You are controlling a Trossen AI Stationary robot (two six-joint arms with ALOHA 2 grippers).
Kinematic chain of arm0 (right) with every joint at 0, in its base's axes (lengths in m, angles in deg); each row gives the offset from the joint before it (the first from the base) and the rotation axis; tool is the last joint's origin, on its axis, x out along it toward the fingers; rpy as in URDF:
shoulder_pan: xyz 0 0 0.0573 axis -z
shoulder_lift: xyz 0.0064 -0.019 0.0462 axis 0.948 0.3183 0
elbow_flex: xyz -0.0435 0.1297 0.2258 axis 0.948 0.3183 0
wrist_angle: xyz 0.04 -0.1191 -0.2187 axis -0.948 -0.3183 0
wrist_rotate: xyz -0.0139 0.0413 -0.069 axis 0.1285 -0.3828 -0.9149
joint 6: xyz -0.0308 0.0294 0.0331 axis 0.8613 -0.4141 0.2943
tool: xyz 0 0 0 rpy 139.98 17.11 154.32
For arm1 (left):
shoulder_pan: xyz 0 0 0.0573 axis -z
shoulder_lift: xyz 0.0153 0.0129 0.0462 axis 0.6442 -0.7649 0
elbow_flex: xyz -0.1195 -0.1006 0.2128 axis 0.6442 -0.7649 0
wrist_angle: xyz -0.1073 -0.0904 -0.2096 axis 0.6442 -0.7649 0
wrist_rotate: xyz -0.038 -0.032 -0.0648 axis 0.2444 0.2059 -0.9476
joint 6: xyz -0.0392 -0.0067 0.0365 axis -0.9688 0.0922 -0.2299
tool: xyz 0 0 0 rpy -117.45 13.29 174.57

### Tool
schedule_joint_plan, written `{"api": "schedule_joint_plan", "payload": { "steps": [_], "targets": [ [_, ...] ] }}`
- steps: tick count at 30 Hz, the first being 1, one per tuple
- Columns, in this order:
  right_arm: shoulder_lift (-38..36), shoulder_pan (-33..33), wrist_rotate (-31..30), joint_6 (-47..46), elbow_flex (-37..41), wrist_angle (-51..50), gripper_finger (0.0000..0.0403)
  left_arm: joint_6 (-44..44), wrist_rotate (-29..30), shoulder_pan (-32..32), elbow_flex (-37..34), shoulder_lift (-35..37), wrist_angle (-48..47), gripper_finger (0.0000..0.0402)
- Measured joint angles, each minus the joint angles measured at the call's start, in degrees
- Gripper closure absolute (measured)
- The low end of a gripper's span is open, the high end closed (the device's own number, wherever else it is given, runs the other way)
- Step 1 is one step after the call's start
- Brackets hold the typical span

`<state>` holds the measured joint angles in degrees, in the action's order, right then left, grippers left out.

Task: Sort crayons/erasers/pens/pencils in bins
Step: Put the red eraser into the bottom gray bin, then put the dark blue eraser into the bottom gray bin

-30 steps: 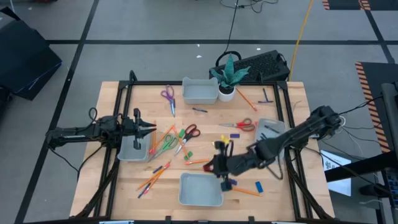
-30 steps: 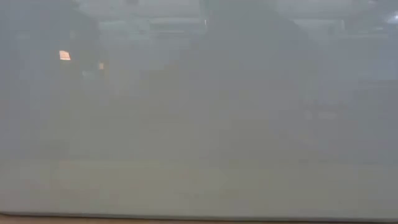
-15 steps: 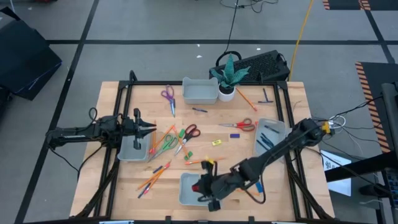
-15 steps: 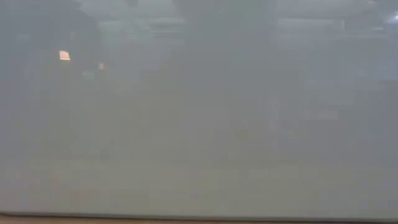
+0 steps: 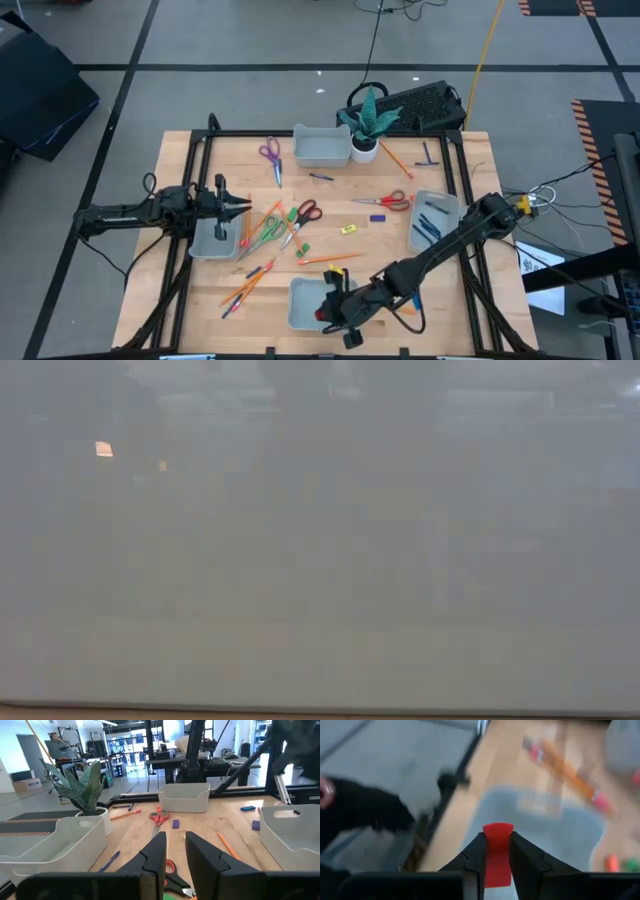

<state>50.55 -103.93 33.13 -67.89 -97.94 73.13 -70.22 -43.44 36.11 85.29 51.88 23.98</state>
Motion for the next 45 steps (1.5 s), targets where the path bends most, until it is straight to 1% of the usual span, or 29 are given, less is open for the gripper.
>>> {"api": "schedule_joint_plan", "payload": {
  "steps": [3,7,10,13,16,18,20,23,25,28,31,34,38,45],
  "targets": [
    [0.2,0.2,1.7,-0.3,4.6,0.3,0.0342,0.0,0.0,0.0,0.0,0.0,0.0,0.0325],
    [-0.1,0.2,2.9,-2.8,8.0,0.6,0.0333,0.0,0.0,0.0,0.0,0.0,0.0,0.0325],
    [0.0,0.1,3.0,-3.3,8.3,-0.4,0.0308,0.0,0.0,0.0,0.0,0.0,0.0,0.0325],
    [-0.4,-0.1,2.9,-3.2,6.6,-0.9,0.0273,0.0,0.0,0.0,0.0,0.0,0.0,0.0325],
    [-1.6,-1.6,2.6,-3.0,3.7,-5.9,0.0245,0.0,0.0,0.0,0.0,0.0,0.0,0.0325],
    [-2.6,-3.4,0.1,-3.8,1.7,-10.6,0.0234,0.0,0.0,0.0,0.0,0.0,0.0,0.0325],
    [-3.7,-5.2,-2.2,-6.6,0.4,-15.9,0.0228,0.0,0.0,0.0,0.0,0.0,0.0,0.0325],
    [-5.6,-8.1,-6.0,-14.5,0.1,-22.2,0.0225,0.0,0.0,0.0,0.0,0.0,0.0,0.0325],
    [-6.4,-10.3,-9.7,-20.4,0.2,-26.5,0.0225,0.0,0.0,0.0,0.0,0.0,0.0,0.0325],
    [-6.9,-13.7,-14.8,-29.1,2.9,-29.7,0.0225,0.0,0.0,0.0,0.0,0.0,0.0,0.0325],
    [-6.8,-15.8,-16.9,-36.2,7.4,-28.5,0.0224,0.0,0.0,0.0,0.0,0.0,0.0,0.0325],
    [-6.8,-16.2,-16.9,-39.8,12.5,-24.7,0.0224,0.0,0.0,0.0,0.0,0.0,0.0,0.0325],
    [-6.7,-15.9,-20.1,-40.8,17.4,-20.4,0.0224,0.0,0.0,0.0,0.0,0.0,0.0,0.0325],
    [-6.7,-13.7,-21.4,-39.4,26.6,-6.8,0.0224,0.0,0.0,0.0,0.0,0.0,0.0,0.0325]
  ]
}}
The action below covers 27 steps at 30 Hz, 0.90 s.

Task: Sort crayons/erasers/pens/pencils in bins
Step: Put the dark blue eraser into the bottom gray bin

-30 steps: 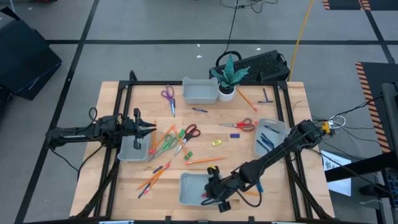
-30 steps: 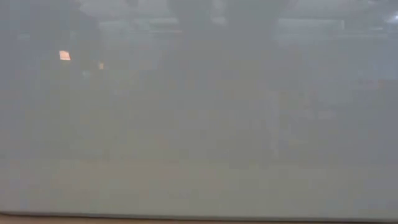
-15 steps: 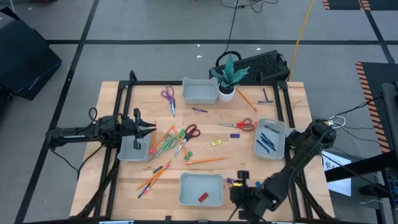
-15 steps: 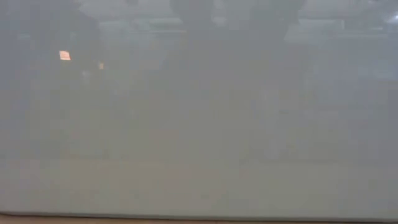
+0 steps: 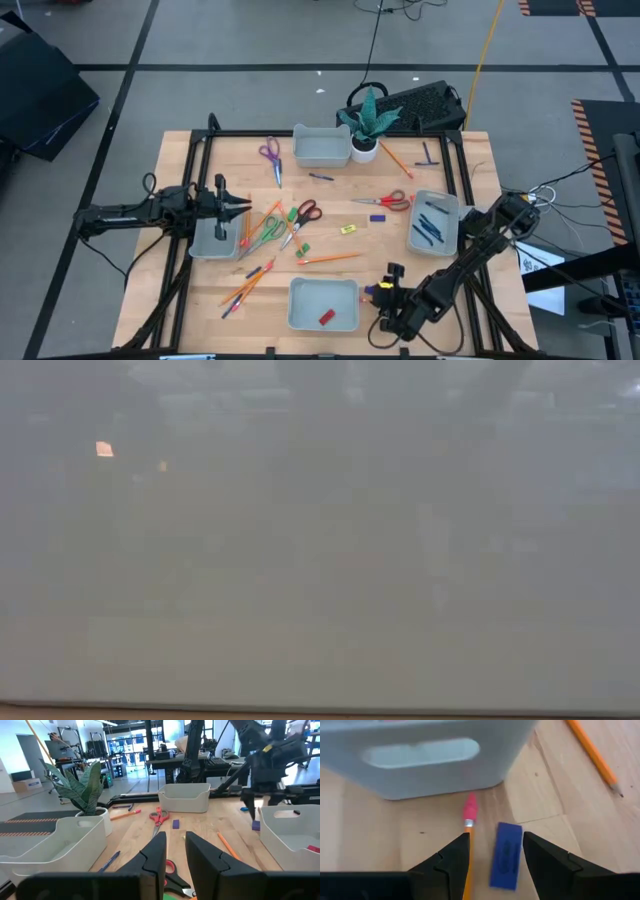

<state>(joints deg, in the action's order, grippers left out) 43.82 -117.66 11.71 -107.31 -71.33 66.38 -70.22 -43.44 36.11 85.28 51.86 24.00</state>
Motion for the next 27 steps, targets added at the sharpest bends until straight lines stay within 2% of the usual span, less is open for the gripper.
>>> {"api": "schedule_joint_plan", "payload": {
  "steps": [7,12,27],
  "targets": [
    [0.0,1.3,0.4,2.2,3.1,2.8,0.0224,0.0,0.0,0.0,0.0,0.0,0.0,0.0325],
    [0.0,1.2,3.3,5.5,3.8,3.1,0.0231,0.0,0.0,0.0,0.0,0.0,0.0,0.0325],
    [-0.2,2.3,4.3,4.8,6.7,3.0,0.0332,0.0,0.0,0.0,0.0,0.0,0.0,0.0325]
  ]
}}
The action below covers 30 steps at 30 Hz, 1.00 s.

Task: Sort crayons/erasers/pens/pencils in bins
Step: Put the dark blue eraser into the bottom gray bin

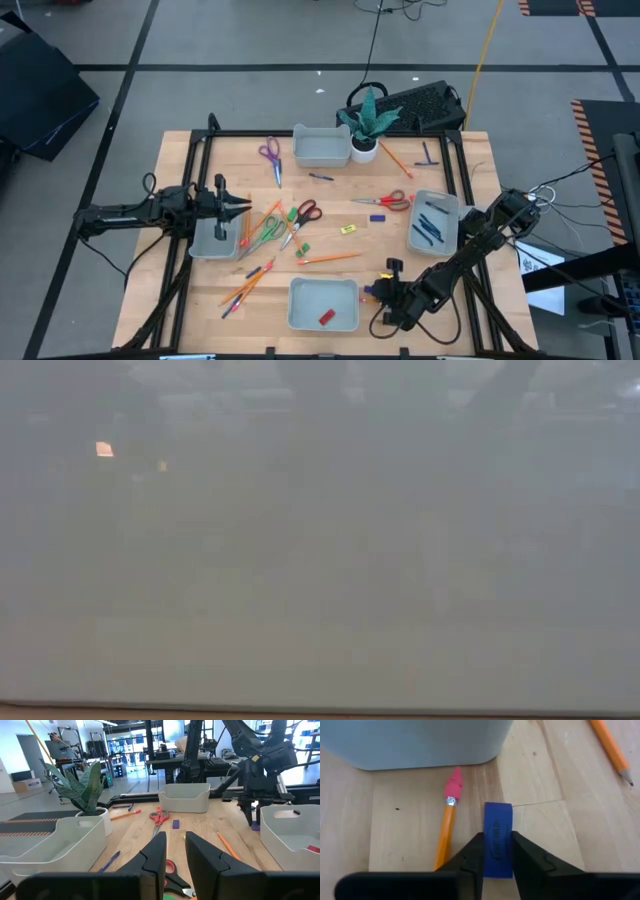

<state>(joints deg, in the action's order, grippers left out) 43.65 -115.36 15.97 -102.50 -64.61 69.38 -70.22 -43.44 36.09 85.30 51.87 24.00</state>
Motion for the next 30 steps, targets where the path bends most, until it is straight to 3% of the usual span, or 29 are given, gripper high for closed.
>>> {"api": "schedule_joint_plan", "payload": {
  "steps": [9,14,18,24,30],
  "targets": [
    [-7.0,0.4,0.4,4.1,-0.1,-4.2,0.0334,0.0,0.0,0.0,0.0,0.0,0.0,0.0325],
    [-15.4,0.7,-4.5,10.7,-4.4,-10.6,0.0337,0.0,0.0,0.0,0.0,0.0,0.0,0.0325],
    [-19.3,1.3,-9.2,20.4,-10.0,-8.1,0.0337,0.0,0.0,0.0,0.0,0.0,0.0,0.0325],
    [-14.3,3.1,-9.5,35.8,-16.0,5.8,0.0336,0.0,0.0,0.0,0.0,0.0,0.0,0.0325],
    [-2.4,5.0,-1.4,39.1,-21.1,14.9,0.0335,0.0,0.0,0.0,0.0,0.0,-0.1,0.0325]
  ]
}}
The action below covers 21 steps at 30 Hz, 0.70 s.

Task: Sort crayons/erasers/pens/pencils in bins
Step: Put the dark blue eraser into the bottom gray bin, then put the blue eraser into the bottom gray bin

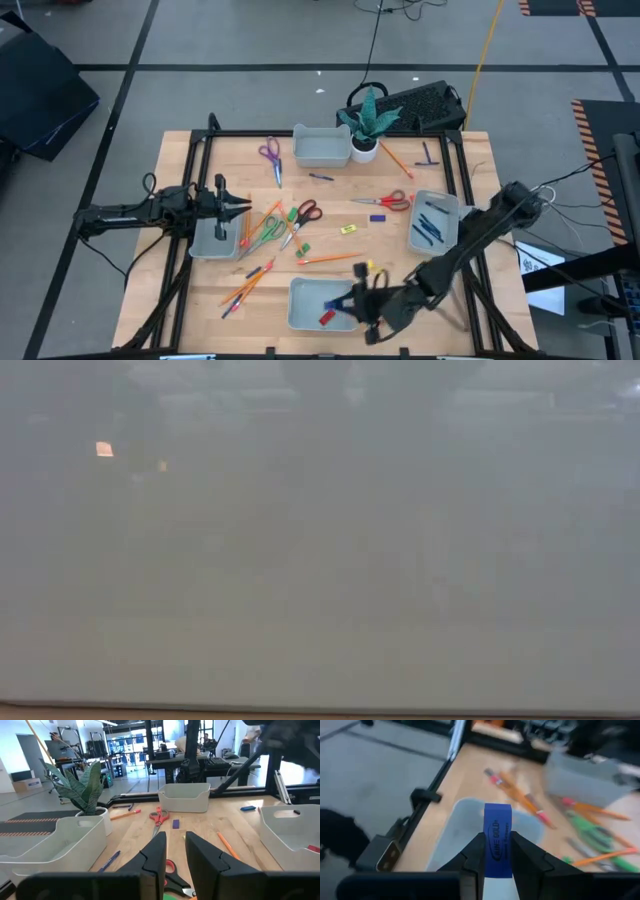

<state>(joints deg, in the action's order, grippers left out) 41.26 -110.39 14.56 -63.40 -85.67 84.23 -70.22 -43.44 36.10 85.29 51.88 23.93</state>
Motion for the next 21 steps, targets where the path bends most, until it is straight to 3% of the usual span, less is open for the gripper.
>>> {"api": "schedule_joint_plan", "payload": {
  "steps": [9,15,21],
  "targets": [
    [9.5,2.3,7.1,-10.5,-2.1,-4.1,0.033,0.0,0.0,0.0,0.0,0.0,0.0,0.0325],
    [7.4,3.1,9.8,-13.3,-2.1,-8.6,0.0277,0.0,0.0,0.0,0.0,0.0,0.0,0.0325],
    [-0.9,0.9,9.1,-11.6,-2.1,-11.7,0.0227,0.0,0.0,0.0,0.0,0.0,0.0,0.0325]
  ]
}}
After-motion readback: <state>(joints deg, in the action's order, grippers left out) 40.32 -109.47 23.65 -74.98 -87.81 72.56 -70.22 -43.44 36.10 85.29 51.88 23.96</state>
